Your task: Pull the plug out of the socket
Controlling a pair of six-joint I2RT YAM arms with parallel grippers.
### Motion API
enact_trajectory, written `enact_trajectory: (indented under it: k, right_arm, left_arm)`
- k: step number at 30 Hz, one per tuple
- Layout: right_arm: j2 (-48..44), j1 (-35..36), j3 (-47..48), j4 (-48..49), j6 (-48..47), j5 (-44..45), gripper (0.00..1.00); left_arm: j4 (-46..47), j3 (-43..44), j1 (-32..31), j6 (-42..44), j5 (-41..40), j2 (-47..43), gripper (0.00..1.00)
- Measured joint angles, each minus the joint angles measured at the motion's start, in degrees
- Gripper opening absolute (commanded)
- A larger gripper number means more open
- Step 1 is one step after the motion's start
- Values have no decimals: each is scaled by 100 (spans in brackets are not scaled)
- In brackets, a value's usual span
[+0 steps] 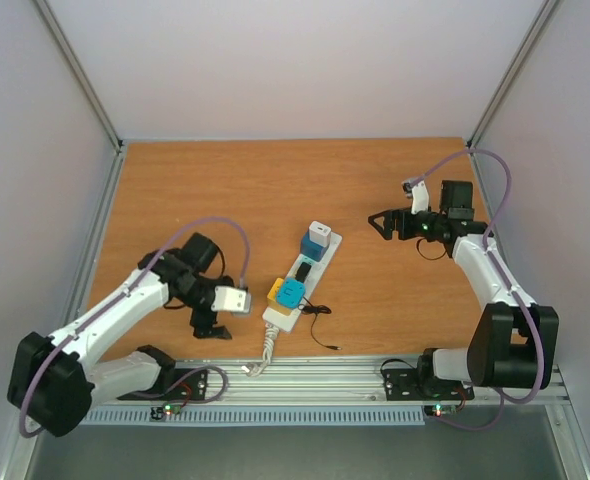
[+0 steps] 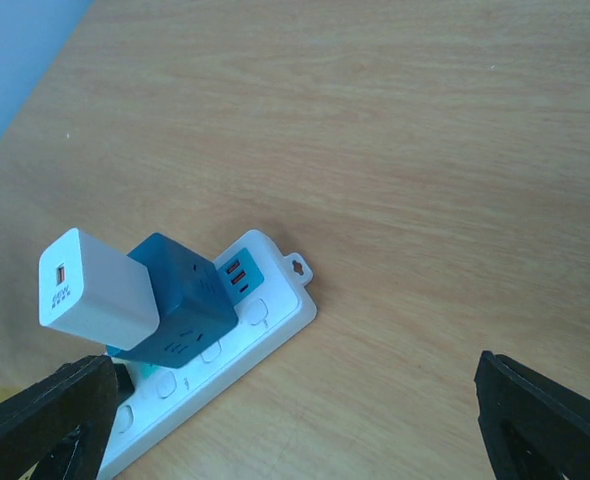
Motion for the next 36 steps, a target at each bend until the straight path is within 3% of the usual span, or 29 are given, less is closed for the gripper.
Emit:
enact_trajectory:
  k: [10,21,27,36]
  right_arm:
    - [-190,7,-212,-133,-149,179,99]
    - [-190,7,-356,-76,-138,251,98]
    - [-190,7,-365,-35,-87,251,99]
    - [-188,7,-435,-39,-52,275,99]
  left_arm:
    - [149,-905,-1738,518,-101,-466,79]
    - [1038,-1233,-3353,-157,-238,-588,69]
    - [1646,-1493,-3910,-667,-433,-459,65]
    - [2343,-1720,-4052,-1036,-852,9,49]
